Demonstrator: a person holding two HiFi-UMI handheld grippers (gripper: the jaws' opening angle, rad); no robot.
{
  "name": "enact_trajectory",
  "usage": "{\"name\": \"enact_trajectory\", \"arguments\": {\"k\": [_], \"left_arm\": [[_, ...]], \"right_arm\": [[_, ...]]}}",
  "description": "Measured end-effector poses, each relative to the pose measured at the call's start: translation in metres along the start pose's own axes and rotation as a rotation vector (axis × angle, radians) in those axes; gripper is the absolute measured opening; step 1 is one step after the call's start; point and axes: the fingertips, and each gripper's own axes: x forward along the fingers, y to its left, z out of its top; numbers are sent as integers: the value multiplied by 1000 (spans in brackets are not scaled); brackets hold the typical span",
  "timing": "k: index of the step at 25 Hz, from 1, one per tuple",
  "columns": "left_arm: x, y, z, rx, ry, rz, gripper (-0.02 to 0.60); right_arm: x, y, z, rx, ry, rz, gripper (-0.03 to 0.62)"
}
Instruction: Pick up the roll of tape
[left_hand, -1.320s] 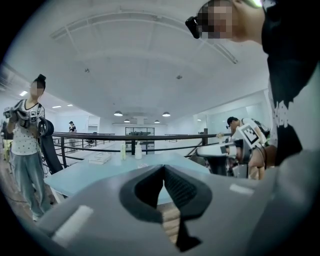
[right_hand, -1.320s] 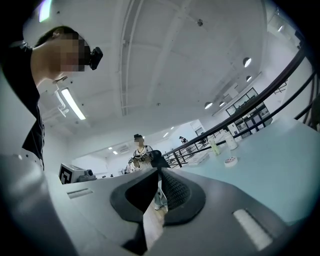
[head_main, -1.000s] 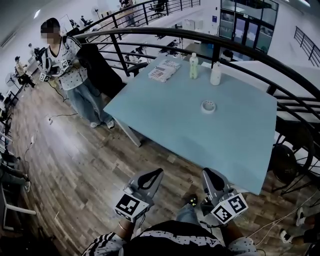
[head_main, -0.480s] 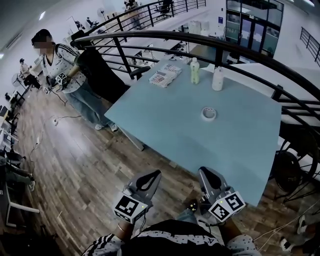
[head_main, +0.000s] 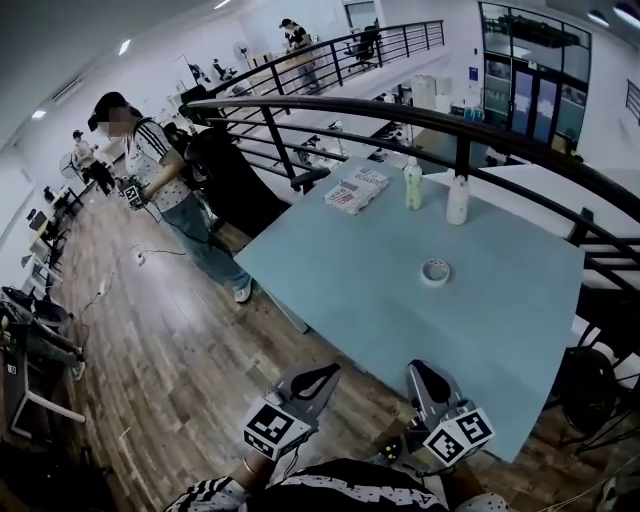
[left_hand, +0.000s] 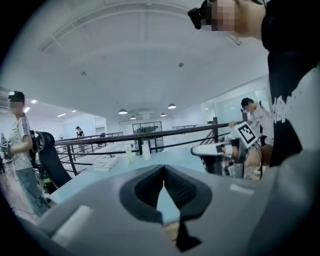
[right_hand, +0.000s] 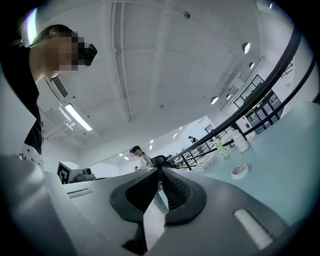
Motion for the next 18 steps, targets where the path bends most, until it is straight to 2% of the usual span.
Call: {"name": "enact_trajectory", "arguments": {"k": [8,14,18], "left_arm": [[10,8,10,31,9,63,0],[8,6,3,-19,13,86,0],[-6,27,-9,-38,9,153,0]], "right_arm": [[13,-15,4,29,-36,52,20],[14,-24,-4,28,6,51,20],[32,-21,-7,-7,10,86,20]]}}
